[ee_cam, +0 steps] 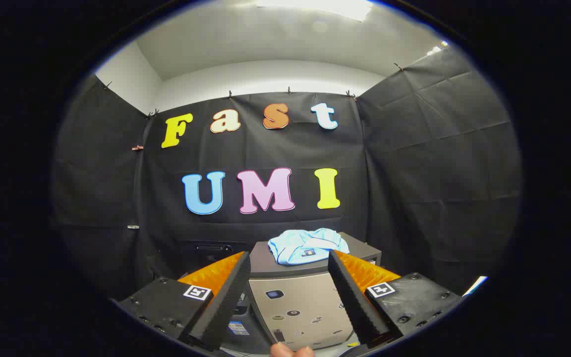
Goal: Put the clothes into the washing machine and then close the washing machine lid.
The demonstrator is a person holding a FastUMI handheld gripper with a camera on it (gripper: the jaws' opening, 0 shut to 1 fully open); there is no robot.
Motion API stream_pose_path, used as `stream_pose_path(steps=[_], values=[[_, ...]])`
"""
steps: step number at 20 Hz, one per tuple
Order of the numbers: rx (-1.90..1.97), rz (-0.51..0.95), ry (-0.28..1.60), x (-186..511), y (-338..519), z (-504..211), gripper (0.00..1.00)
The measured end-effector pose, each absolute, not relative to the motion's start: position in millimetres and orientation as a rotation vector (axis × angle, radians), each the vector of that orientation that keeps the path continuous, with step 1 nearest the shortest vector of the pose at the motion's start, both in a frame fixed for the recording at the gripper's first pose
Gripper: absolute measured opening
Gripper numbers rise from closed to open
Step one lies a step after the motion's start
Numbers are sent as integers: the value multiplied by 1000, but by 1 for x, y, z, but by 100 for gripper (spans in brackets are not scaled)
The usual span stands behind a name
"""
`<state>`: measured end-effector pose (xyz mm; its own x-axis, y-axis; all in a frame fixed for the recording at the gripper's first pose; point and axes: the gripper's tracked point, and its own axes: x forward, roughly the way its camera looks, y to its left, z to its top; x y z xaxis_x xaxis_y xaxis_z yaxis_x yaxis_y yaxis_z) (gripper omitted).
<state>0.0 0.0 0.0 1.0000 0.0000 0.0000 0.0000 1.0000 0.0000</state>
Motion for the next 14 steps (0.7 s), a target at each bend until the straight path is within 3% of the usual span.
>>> stream_pose_path(steps=[14], values=[[21, 18, 9, 2, 1, -7, 98]])
